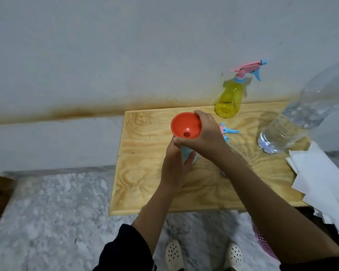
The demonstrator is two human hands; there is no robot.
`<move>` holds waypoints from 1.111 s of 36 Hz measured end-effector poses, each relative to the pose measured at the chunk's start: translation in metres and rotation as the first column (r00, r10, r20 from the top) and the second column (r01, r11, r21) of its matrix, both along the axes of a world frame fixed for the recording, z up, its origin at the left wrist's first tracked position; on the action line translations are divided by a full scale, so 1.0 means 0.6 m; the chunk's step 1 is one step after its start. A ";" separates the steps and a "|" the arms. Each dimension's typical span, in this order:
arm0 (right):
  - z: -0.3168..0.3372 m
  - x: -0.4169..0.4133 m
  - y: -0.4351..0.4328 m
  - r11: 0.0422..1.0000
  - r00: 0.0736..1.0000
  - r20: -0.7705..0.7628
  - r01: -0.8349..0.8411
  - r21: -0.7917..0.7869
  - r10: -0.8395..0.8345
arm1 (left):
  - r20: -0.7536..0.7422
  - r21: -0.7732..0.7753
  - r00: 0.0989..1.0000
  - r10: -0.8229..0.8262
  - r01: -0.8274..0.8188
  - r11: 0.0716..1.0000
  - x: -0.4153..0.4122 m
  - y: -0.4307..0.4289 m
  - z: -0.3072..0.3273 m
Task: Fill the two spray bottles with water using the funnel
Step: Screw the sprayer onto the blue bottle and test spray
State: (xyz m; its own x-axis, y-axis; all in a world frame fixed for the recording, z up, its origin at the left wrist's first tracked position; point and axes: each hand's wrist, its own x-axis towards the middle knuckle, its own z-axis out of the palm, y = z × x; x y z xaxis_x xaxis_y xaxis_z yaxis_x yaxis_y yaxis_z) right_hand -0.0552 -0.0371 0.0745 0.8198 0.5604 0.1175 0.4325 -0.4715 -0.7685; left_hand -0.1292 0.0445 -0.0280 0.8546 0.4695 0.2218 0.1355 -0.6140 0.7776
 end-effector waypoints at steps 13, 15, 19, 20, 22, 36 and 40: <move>0.033 0.008 -0.023 0.995 0.988 -0.148 0.061 0.075 -0.049 | 0.021 0.014 0.999 0.025 -0.025 1.000 -0.004 -0.001 -0.006; 0.040 0.013 -0.030 0.990 0.979 -0.185 0.100 0.097 -0.081 | 0.030 0.038 0.999 0.015 -0.016 0.999 -0.005 -0.002 -0.007; 0.047 0.030 -0.060 0.974 0.966 -0.214 0.179 0.139 -0.147 | 0.046 0.070 0.999 -0.014 0.011 0.997 -0.005 0.002 -0.016; 0.045 0.037 -0.070 0.970 0.963 -0.217 0.195 0.147 -0.160 | 0.049 0.066 0.999 -0.021 0.017 0.998 -0.005 0.002 -0.019; 0.033 0.052 -0.089 0.972 0.963 -0.201 0.205 0.116 -0.179 | 0.049 0.041 0.998 -0.025 0.023 0.999 -0.004 0.003 -0.022; -0.143 0.100 -0.117 0.912 0.976 -0.216 -0.055 -0.407 -0.038 | 0.114 -0.227 0.989 0.099 -0.072 0.971 -0.001 -0.005 -0.041; -0.148 0.108 -0.111 0.942 0.965 -0.261 -0.079 -0.326 -0.009 | 0.113 -0.237 0.987 0.116 -0.087 0.968 0.003 -0.012 -0.044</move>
State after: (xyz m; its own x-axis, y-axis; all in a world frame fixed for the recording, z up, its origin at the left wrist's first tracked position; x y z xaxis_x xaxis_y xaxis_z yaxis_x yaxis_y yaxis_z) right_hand 0.0097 -0.1035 -0.0143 0.7761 0.5602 -0.2896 0.2638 -0.7055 -0.6578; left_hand -0.1271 0.0374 -0.0541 0.7721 0.6034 0.1994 0.0803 -0.4039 0.9113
